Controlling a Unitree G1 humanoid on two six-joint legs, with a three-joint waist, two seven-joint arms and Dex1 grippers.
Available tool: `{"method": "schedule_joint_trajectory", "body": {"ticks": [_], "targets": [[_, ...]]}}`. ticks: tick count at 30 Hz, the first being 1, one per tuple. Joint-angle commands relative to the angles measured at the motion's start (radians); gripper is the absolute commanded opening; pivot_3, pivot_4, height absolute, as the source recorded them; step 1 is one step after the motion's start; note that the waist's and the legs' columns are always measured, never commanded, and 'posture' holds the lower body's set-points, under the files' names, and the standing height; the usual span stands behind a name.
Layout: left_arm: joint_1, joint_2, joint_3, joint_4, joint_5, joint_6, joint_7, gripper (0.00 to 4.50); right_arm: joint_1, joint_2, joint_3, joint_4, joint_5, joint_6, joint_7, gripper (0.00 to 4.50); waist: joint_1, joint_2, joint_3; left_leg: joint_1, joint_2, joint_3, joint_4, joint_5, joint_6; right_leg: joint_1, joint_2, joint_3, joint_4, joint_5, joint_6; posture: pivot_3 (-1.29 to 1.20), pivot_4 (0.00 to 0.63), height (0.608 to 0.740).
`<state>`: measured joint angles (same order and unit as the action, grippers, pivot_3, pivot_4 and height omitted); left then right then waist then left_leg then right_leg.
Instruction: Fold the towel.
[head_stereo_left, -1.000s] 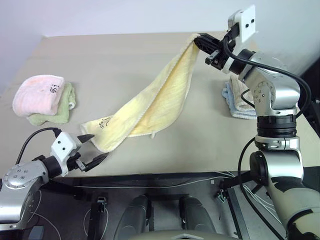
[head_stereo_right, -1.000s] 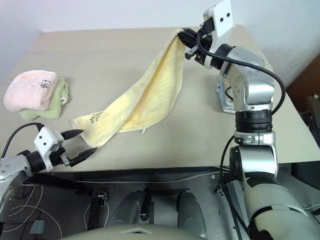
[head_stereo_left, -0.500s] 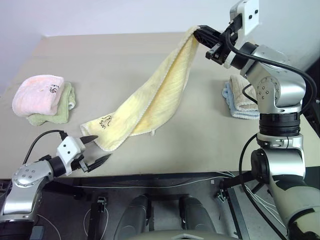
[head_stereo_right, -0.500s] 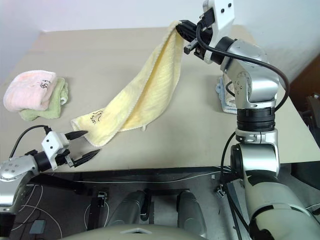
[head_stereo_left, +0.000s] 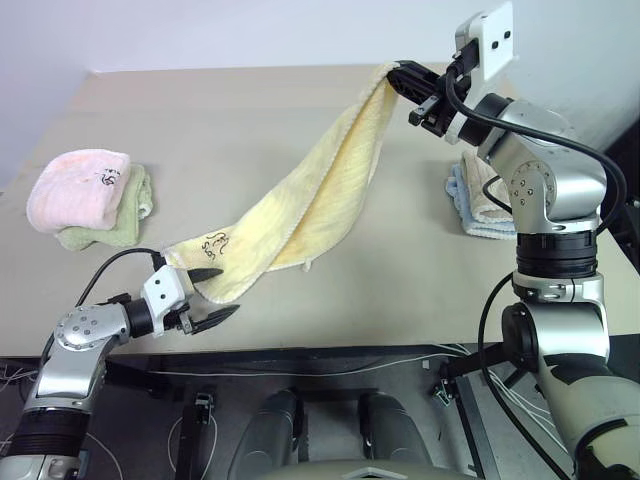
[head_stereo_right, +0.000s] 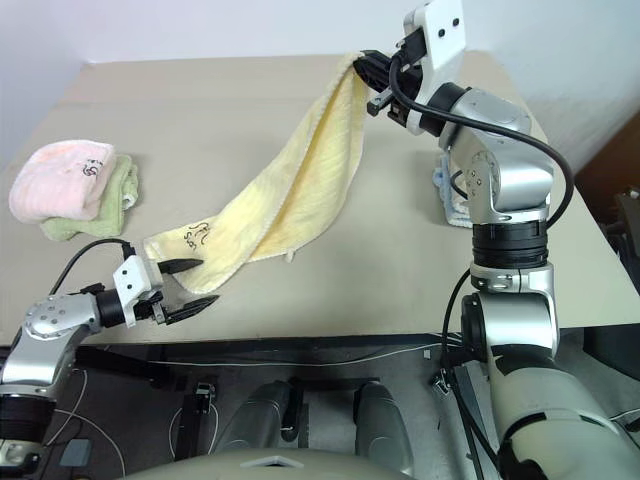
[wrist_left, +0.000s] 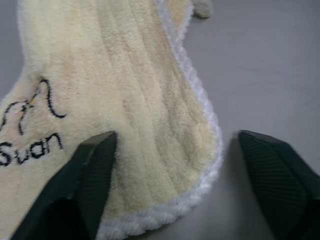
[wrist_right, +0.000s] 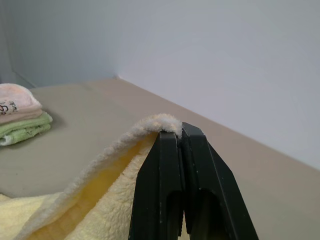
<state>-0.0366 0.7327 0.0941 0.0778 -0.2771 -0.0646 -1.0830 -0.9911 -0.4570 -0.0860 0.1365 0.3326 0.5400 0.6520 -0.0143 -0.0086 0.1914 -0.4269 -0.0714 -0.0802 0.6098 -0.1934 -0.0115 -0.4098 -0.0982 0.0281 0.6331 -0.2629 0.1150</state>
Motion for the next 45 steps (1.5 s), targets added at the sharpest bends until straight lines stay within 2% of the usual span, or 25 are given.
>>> {"method": "schedule_joint_trajectory", "body": {"ticks": [1,7,8,9,15,21,25,28,35,38,42,45], "targets": [[0.027,0.037,-0.035,-0.045,0.001,0.050,-0.047,2.64,-0.001,-0.016,-0.023,-0.049,0.007,-0.010,-0.015,0.00,-0.003,0.000,0.000,0.000,0.000,0.000,0.000,0.000,0.000,0.000,0.000,0.000,0.000,0.000,0.000,0.00,0.150,0.740],[0.008,0.079,-0.040,-0.037,0.012,0.073,-0.055,0.47,0.012,-0.012,-0.022,-0.049,0.004,-0.023,-0.026,0.00,-0.007,0.002,-0.001,0.001,0.001,0.000,-0.001,0.000,0.000,-0.001,0.001,0.000,0.001,0.000,0.000,0.00,0.150,0.740],[0.004,0.081,-0.040,-0.035,0.013,0.073,-0.057,0.15,0.013,-0.012,-0.021,-0.047,0.003,-0.025,-0.026,0.00,-0.006,0.002,-0.001,0.001,0.001,0.000,-0.001,0.000,0.000,-0.001,0.001,0.000,0.001,0.000,0.000,0.00,0.150,0.740],[-0.005,0.084,-0.036,-0.026,0.014,0.067,-0.059,0.03,0.014,-0.013,-0.020,-0.044,-0.001,-0.031,-0.028,0.00,-0.006,0.002,-0.001,0.001,0.001,0.000,-0.001,0.000,0.000,-0.001,0.001,0.000,0.001,0.000,0.000,0.00,0.150,0.740],[-0.056,0.086,0.026,0.004,-0.036,0.081,-0.053,0.03,0.029,-0.018,-0.022,-0.040,-0.012,-0.050,-0.038,0.00,-0.006,0.002,-0.001,0.000,0.001,0.000,-0.001,0.000,0.000,-0.001,0.001,0.000,0.001,0.000,0.000,0.00,0.150,0.740],[-0.184,0.098,0.179,-0.017,-0.251,0.297,-0.027,0.03,0.042,-0.032,-0.035,-0.042,-0.015,-0.060,-0.049,0.00,-0.002,0.002,-0.001,0.000,0.001,-0.001,0.000,0.000,0.000,-0.001,0.001,-0.001,0.001,0.000,0.000,0.00,0.150,0.740],[-0.306,0.137,0.222,0.057,-0.292,0.383,-0.031,0.03,0.028,-0.058,-0.047,0.007,-0.034,-0.094,-0.063,0.00,-0.001,0.001,-0.001,0.000,0.000,-0.001,0.001,0.000,0.000,0.000,0.002,-0.001,0.001,0.000,0.000,0.00,0.150,0.740],[-0.476,0.150,0.217,0.228,-0.269,0.373,-0.027,0.03,-0.005,-0.085,-0.039,0.089,-0.066,-0.144,-0.063,0.00,-0.003,0.001,-0.001,0.000,0.000,-0.001,0.001,0.000,0.000,0.000,0.003,-0.002,0.001,0.000,0.000,0.00,0.150,0.740],[-1.017,0.164,0.134,0.889,-0.047,0.133,0.048,0.03,-0.191,-0.099,-0.004,0.399,-0.179,-0.314,-0.098,0.00,-0.010,-0.001,0.001,0.000,-0.002,0.000,0.003,0.002,-0.001,0.000,0.005,-0.002,0.005,0.000,0.001,0.00,0.150,0.740],[-1.201,0.180,0.116,1.096,0.039,0.033,0.175,0.03,-0.261,-0.094,-0.015,0.482,-0.193,-0.381,-0.112,0.00,-0.018,-0.003,0.002,-0.001,-0.001,0.001,0.003,0.002,-0.001,-0.003,0.005,-0.002,0.007,-0.001,0.002,0.00,0.150,0.740],[-1.292,0.181,0.100,1.202,0.117,-0.045,0.262,0.03,-0.241,-0.109,-0.022,0.473,-0.182,-0.413,-0.061,0.00,-0.029,-0.004,0.003,-0.002,-0.001,0.001,0.002,0.002,-0.001,-0.005,0.004,-0.002,0.013,-0.002,0.004,0.00,0.150,0.740],[-1.255,0.179,0.082,1.216,0.144,-0.042,0.127,0.03,-0.085,-0.127,-0.016,0.287,-0.127,-0.351,0.044,0.00,-0.031,-0.005,0.002,-0.002,-0.002,0.002,0.003,0.002,-0.001,-0.005,0.003,-0.002,0.014,-0.002,0.005,0.00,0.150,0.740]]}}
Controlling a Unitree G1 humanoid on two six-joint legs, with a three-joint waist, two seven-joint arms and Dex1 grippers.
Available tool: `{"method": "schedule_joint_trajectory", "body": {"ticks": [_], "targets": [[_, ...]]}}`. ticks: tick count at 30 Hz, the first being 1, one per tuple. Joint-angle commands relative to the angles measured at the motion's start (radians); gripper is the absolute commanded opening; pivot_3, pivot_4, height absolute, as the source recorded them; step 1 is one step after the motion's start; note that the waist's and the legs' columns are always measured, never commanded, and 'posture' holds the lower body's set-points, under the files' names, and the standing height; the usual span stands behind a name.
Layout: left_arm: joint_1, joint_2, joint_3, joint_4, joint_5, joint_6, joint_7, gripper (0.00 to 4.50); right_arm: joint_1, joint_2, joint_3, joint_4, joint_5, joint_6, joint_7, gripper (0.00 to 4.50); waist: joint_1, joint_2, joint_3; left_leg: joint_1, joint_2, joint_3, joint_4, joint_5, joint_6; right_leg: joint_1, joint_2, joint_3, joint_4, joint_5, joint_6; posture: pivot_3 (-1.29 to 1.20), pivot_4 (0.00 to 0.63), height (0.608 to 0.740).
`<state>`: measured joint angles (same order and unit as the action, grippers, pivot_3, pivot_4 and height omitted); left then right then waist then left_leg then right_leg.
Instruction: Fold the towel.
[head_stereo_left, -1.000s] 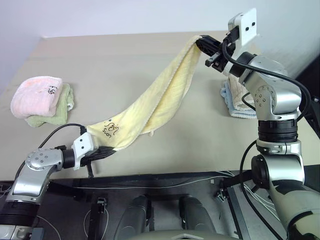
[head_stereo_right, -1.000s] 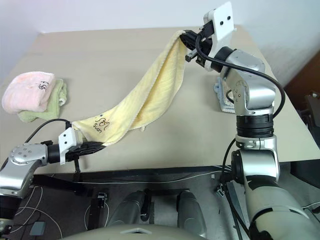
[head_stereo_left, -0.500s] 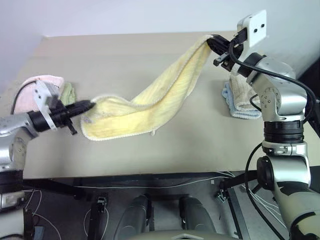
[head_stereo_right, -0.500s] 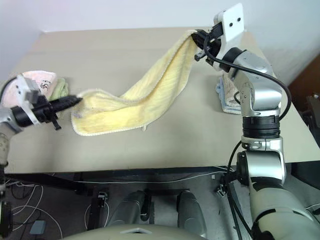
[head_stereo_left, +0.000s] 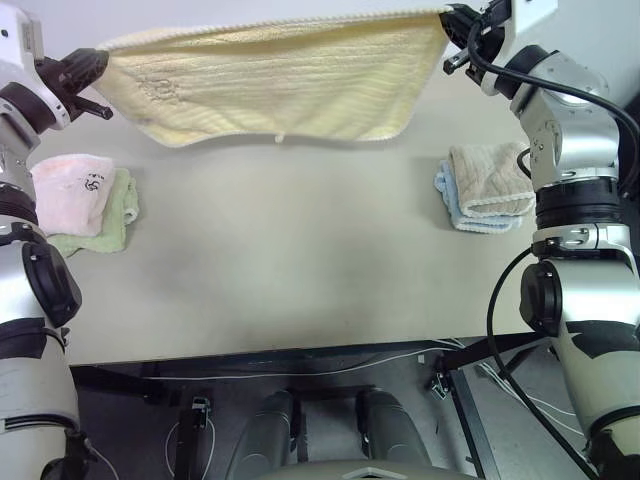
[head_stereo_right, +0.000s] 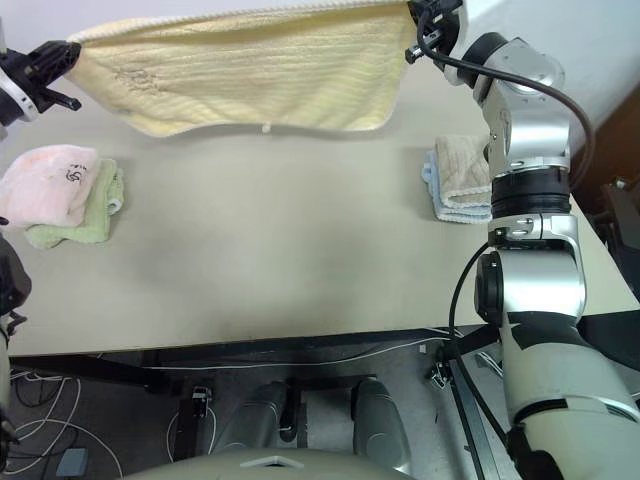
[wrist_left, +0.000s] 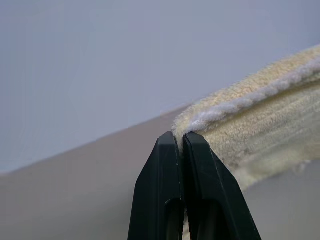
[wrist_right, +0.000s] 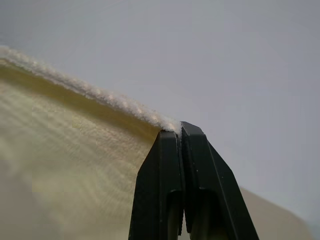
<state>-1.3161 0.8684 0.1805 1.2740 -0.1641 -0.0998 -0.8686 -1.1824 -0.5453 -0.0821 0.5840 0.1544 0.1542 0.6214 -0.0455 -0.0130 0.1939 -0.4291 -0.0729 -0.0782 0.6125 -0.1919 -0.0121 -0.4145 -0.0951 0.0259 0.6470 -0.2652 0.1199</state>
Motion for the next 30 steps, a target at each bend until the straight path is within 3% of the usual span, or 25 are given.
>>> {"method": "schedule_joint_trajectory", "body": {"ticks": [1,7,14,19,26,30], "targets": [[0.048,0.047,-0.012,0.018,0.036,0.000,-0.154,0.03,0.171,-0.044,-0.020,-0.238,0.073,0.066,0.100,0.00,0.000,0.000,0.000,0.000,0.000,0.000,0.000,0.000,0.000,0.000,0.000,0.000,0.000,0.000,0.000,0.00,0.150,0.740],[0.201,0.093,-0.033,-0.014,0.064,0.008,-0.390,0.03,0.481,-0.056,-0.041,-0.630,0.197,0.301,0.115,0.00,-0.001,0.000,0.000,-0.002,0.000,0.000,0.003,0.000,0.000,-0.003,0.000,0.001,0.003,-0.001,0.001,0.00,0.150,0.740],[0.382,0.160,-0.031,-0.148,0.030,0.095,-0.650,0.03,0.804,-0.196,-0.107,-0.948,0.371,0.496,0.236,0.00,0.007,-0.001,0.000,-0.002,0.001,-0.001,0.005,0.000,0.000,-0.002,0.000,0.000,0.003,-0.001,0.001,0.00,0.150,0.740],[0.591,0.213,-0.005,-0.339,-0.024,0.174,-0.737,0.03,0.952,-0.302,-0.150,-1.031,0.429,0.544,0.306,0.00,0.004,-0.001,0.000,0.002,0.001,-0.002,0.005,0.000,0.000,0.003,-0.002,0.000,0.001,-0.001,0.000,0.00,0.150,0.740],[0.947,0.258,0.075,-0.657,-0.123,0.346,-0.729,0.03,1.121,-0.405,-0.204,-1.089,0.469,0.559,0.394,0.00,0.004,-0.001,0.000,0.002,0.003,-0.003,0.002,-0.001,0.000,0.002,-0.006,0.001,-0.001,-0.002,-0.004,0.00,0.150,0.740],[1.147,0.247,0.123,-0.778,-0.143,0.370,-0.682,0.03,1.331,-0.447,-0.189,-1.061,0.388,0.431,0.510,0.00,0.030,-0.001,-0.002,0.003,0.003,-0.003,0.001,-0.002,-0.002,0.004,-0.007,0.000,-0.006,-0.004,-0.009,0.00,0.150,0.740]]}}
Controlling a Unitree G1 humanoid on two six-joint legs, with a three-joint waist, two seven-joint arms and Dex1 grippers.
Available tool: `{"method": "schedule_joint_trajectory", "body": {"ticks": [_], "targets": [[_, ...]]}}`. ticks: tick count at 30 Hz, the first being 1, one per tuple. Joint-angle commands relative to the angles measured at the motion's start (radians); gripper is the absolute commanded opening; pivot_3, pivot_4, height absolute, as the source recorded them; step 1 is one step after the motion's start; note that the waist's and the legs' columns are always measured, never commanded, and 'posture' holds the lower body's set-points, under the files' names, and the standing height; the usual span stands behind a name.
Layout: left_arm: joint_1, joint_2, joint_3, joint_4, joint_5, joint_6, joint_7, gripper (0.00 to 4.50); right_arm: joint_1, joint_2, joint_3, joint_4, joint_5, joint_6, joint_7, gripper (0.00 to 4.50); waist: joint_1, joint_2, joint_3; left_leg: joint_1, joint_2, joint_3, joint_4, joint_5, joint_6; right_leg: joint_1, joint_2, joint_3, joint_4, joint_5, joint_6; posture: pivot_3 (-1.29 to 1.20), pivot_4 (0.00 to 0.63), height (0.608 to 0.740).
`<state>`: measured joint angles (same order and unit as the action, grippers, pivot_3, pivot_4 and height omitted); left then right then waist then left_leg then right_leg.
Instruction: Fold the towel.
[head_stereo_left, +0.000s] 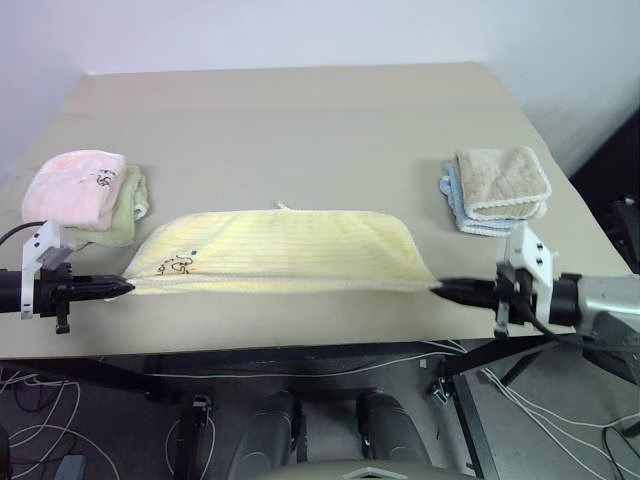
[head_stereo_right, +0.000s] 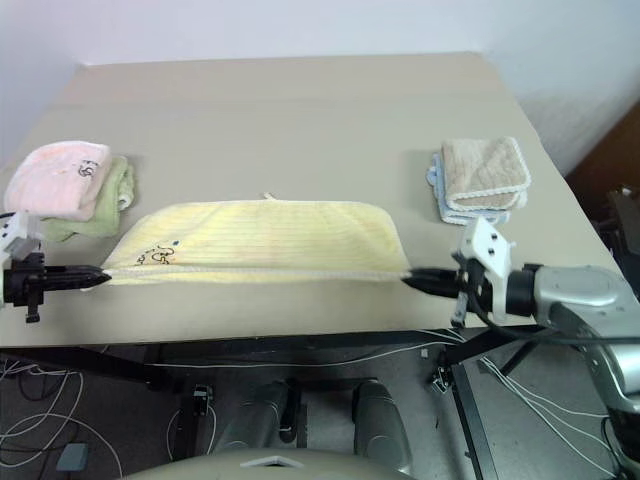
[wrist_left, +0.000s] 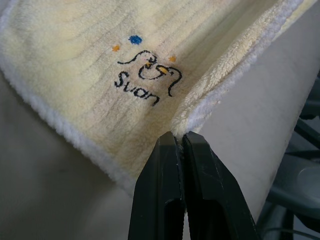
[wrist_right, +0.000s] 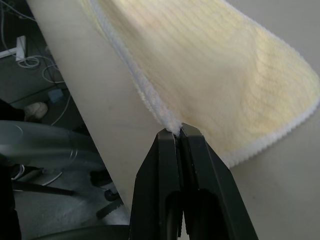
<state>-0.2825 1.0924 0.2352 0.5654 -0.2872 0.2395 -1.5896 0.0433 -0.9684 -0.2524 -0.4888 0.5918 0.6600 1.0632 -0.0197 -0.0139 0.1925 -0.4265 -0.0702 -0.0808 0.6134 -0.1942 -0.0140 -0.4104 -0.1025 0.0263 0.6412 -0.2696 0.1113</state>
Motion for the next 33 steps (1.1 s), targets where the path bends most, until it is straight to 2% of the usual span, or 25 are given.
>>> {"method": "schedule_joint_trajectory", "body": {"ticks": [1,6,10,16,26,33], "targets": [[0.147,0.028,0.084,-0.096,-0.030,0.044,0.046,0.03,0.122,-0.027,-0.021,0.011,-0.047,-0.083,0.073,0.00,0.006,0.000,0.000,0.000,0.000,0.000,-0.002,-0.001,0.001,0.002,0.000,0.000,-0.004,-0.001,-0.001,0.00,0.150,0.740],[0.176,0.028,0.108,-0.137,-0.032,-0.013,0.132,0.03,0.152,-0.057,-0.025,0.019,-0.051,-0.114,0.109,0.00,0.011,0.000,-0.001,-0.001,0.000,0.000,-0.001,-0.002,0.002,0.002,0.000,0.000,-0.008,0.000,-0.002,0.00,0.150,0.740],[0.102,0.003,0.086,-0.152,-0.070,0.031,0.156,0.03,0.054,-0.054,-0.016,0.069,-0.029,-0.112,0.102,0.00,0.010,0.000,-0.001,-0.001,0.000,0.000,-0.001,-0.002,0.002,0.004,-0.001,-0.001,-0.009,0.000,-0.003,0.00,0.150,0.740],[0.019,-0.002,0.068,-0.112,-0.094,0.081,0.160,0.03,-0.012,-0.051,-0.006,0.113,-0.031,-0.121,0.113,0.00,0.009,0.000,-0.001,-0.002,0.000,0.000,-0.002,-0.001,0.004,0.002,0.000,-0.002,-0.010,0.001,-0.002,0.00,0.150,0.740],[-0.068,0.016,-0.016,-0.002,-0.026,0.048,0.174,0.03,-0.218,0.015,0.106,0.203,-0.082,-0.148,0.040,0.00,0.008,0.000,-0.001,-0.001,0.000,0.001,-0.001,-0.001,0.005,0.002,0.000,-0.002,-0.009,0.003,0.000,0.00,0.150,0.740],[-0.182,-0.034,-0.054,0.109,0.016,-0.013,0.223,0.03,-0.330,0.070,0.187,0.306,-0.137,-0.173,0.012,0.00,0.009,0.000,-0.001,-0.001,-0.001,0.001,-0.001,-0.001,0.005,0.002,0.001,-0.003,-0.009,0.003,0.001,0.00,0.150,0.740]]}}
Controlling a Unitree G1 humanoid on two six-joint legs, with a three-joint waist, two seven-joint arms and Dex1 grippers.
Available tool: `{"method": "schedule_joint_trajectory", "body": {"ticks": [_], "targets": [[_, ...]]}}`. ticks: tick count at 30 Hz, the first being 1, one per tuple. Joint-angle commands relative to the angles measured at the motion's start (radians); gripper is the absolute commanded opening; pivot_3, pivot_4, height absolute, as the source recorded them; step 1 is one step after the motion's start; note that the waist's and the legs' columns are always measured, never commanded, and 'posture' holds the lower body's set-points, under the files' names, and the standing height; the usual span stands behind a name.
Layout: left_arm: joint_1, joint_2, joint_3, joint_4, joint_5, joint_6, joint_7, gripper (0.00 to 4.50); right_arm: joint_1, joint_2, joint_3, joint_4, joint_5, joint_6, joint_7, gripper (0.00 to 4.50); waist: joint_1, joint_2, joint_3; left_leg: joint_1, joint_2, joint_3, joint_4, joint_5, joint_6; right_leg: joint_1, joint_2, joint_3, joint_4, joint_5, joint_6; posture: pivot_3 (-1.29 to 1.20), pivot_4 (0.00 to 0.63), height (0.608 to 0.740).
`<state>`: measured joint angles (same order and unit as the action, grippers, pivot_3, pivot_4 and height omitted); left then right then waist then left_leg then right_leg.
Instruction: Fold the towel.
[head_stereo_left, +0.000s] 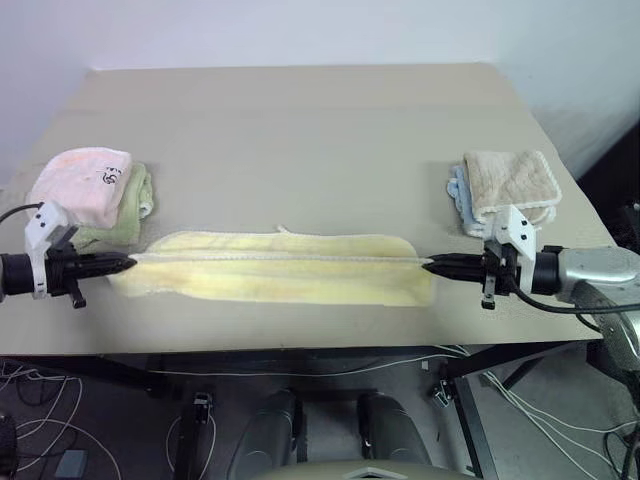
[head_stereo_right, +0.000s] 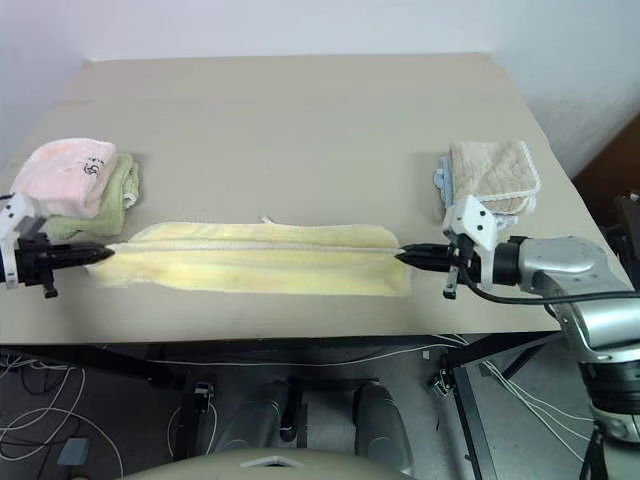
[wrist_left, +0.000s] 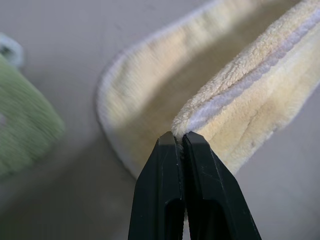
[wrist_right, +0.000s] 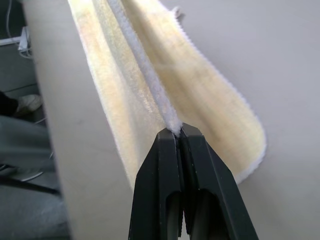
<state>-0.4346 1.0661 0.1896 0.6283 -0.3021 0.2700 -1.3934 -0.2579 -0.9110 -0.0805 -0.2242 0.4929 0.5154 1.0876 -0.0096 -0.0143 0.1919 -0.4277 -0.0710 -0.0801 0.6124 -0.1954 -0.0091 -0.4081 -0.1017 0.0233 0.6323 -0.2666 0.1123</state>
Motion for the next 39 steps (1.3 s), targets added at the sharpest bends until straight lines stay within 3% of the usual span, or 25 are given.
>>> {"method": "schedule_joint_trajectory", "body": {"ticks": [1,9,12,17,20,23,30,33,39], "targets": [[-0.039,-0.017,-0.015,0.058,0.039,-0.061,0.030,0.03,-0.040,0.019,0.027,0.062,-0.055,-0.034,-0.022,0.00,-0.002,0.000,0.000,0.000,0.000,0.000,0.000,0.000,0.000,0.000,0.000,0.000,0.000,0.000,0.000,0.00,0.150,0.740],[-0.099,-0.114,0.014,0.132,0.034,-0.134,0.116,0.03,-0.109,0.059,0.076,0.153,-0.112,-0.060,-0.029,0.00,-0.005,0.000,0.000,0.000,0.000,0.001,0.001,0.000,0.000,-0.001,0.003,0.001,0.003,0.002,0.003,0.00,0.150,0.740],[-0.121,-0.136,0.051,0.147,0.004,-0.127,0.150,0.73,-0.127,0.069,0.081,0.159,-0.118,-0.052,-0.025,0.00,-0.004,0.000,0.000,0.000,0.000,0.001,0.002,0.000,0.000,-0.001,0.004,0.001,0.004,0.002,0.003,0.00,0.150,0.740],[-0.054,-0.124,0.054,0.115,0.010,-0.135,0.128,2.38,-0.159,0.104,0.079,0.166,-0.106,-0.040,-0.040,0.00,-0.007,0.000,0.000,0.001,0.000,0.002,0.003,0.000,0.000,-0.001,0.004,0.002,0.005,0.002,0.004,0.00,0.150,0.740],[-0.020,-0.148,0.078,0.085,-0.013,-0.149,0.148,3.40,-0.161,0.117,0.084,0.155,-0.098,-0.037,-0.027,0.70,-0.004,0.000,0.000,0.001,0.000,0.001,0.003,0.001,0.000,-0.001,0.004,0.001,0.006,0.002,0.003,0.00,0.150,0.740],[0.010,-0.162,0.099,0.050,-0.030,-0.148,0.168,4.42,-0.168,0.124,0.076,0.150,-0.088,-0.031,-0.024,1.68,-0.002,0.000,0.000,0.001,0.000,0.001,0.003,0.000,0.000,-0.001,0.003,0.002,0.006,0.002,0.003,0.00,0.150,0.740],[0.035,-0.179,0.150,0.017,-0.053,-0.188,0.244,4.50,-0.202,0.129,0.051,0.189,-0.081,0.065,-0.088,4.01,-0.005,0.000,0.000,0.001,0.000,0.001,0.003,0.001,0.000,-0.002,0.002,0.002,0.007,0.002,0.003,0.00,0.150,0.740],[0.019,-0.199,0.197,-0.037,-0.107,-0.156,0.280,4.50,-0.214,0.095,-0.005,0.170,0.007,0.242,-0.089,4.01,-0.001,0.000,0.000,0.001,0.000,0.001,0.003,0.001,0.000,-0.002,0.002,0.002,0.007,0.002,0.003,0.00,0.150,0.740],[0.092,-0.240,0.201,-0.399,-0.339,0.169,0.228,4.50,-0.217,0.071,-0.167,0.152,0.266,0.703,-0.129,4.01,-0.003,0.000,0.000,0.001,0.000,0.000,0.003,0.001,0.000,-0.001,0.000,0.002,0.006,0.002,0.003,0.00,0.150,0.740]]}}
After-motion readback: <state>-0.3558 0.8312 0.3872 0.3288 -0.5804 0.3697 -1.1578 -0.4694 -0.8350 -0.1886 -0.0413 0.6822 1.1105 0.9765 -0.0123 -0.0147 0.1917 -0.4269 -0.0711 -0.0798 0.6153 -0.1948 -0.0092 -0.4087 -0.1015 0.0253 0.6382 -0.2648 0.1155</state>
